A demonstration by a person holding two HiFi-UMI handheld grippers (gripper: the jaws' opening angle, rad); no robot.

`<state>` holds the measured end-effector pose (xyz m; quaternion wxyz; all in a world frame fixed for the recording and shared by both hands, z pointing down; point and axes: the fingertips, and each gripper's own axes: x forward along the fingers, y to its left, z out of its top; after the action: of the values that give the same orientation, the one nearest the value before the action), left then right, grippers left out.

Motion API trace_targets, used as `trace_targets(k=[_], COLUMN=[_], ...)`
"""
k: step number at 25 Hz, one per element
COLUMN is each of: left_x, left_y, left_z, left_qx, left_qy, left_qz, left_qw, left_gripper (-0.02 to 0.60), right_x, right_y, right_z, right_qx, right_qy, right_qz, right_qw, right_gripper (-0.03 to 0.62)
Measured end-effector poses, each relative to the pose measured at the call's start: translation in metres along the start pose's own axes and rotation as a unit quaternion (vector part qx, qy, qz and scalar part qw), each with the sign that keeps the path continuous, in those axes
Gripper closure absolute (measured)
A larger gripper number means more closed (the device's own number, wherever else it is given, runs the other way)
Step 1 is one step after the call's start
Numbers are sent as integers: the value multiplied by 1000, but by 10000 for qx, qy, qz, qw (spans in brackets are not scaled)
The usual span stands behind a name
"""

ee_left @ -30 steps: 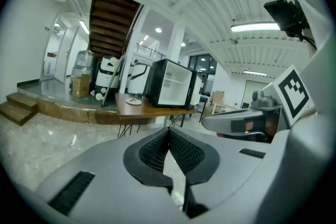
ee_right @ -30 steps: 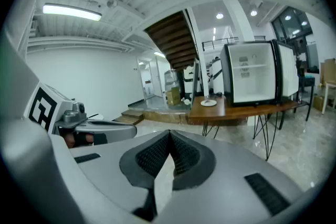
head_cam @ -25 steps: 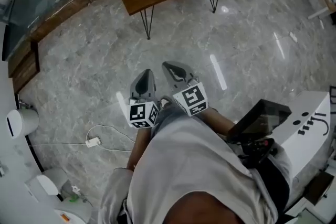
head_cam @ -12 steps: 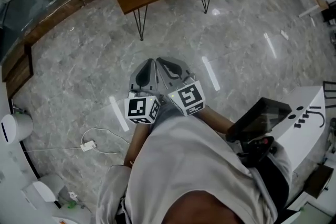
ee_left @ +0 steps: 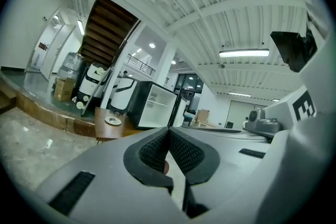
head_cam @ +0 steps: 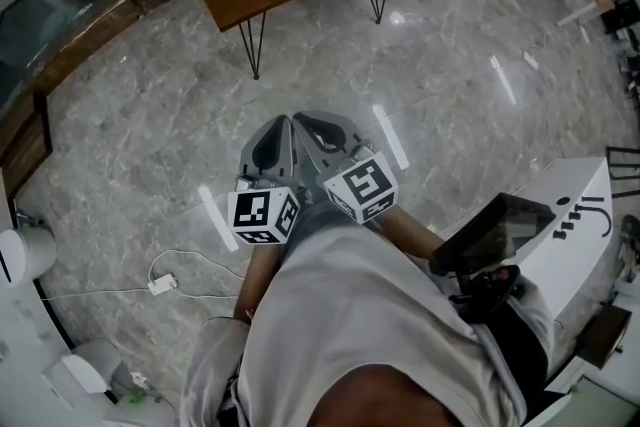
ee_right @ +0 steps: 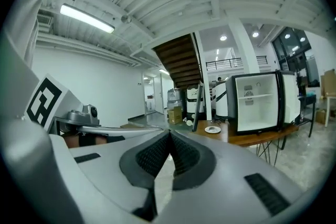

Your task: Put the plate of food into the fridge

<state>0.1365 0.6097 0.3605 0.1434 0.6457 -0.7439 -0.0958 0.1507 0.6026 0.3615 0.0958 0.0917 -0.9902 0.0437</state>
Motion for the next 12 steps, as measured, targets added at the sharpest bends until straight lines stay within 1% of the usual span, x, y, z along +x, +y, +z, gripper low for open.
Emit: trace_targets(k=[2,4,7,10,12], left_x=[14,32,70,119,160], left_y=[8,20,43,70,86], left_z=[12,24,33,39,44], left_qx=[-64,-87,-58,54,135], left_qy=[-43,-91,-7,145,203], left_qz=[172,320,434,502,511], left_qw=[9998,9994,9990,9986,9984], left_gripper=[569,569,569,569,569], right_x=[14,35,73,114,143], right_y=[-12,-27,-57,-95,-127], right_z=[7,10,11,15,20], right_qx=[171,377,727,718,688], right_qy=[-124,-176,-194,-162,-153], right_qz=[141,180,262,308,306], right_qw=[9997,9990,9968,9968,9970], right_gripper=[577,577,578,578,578])
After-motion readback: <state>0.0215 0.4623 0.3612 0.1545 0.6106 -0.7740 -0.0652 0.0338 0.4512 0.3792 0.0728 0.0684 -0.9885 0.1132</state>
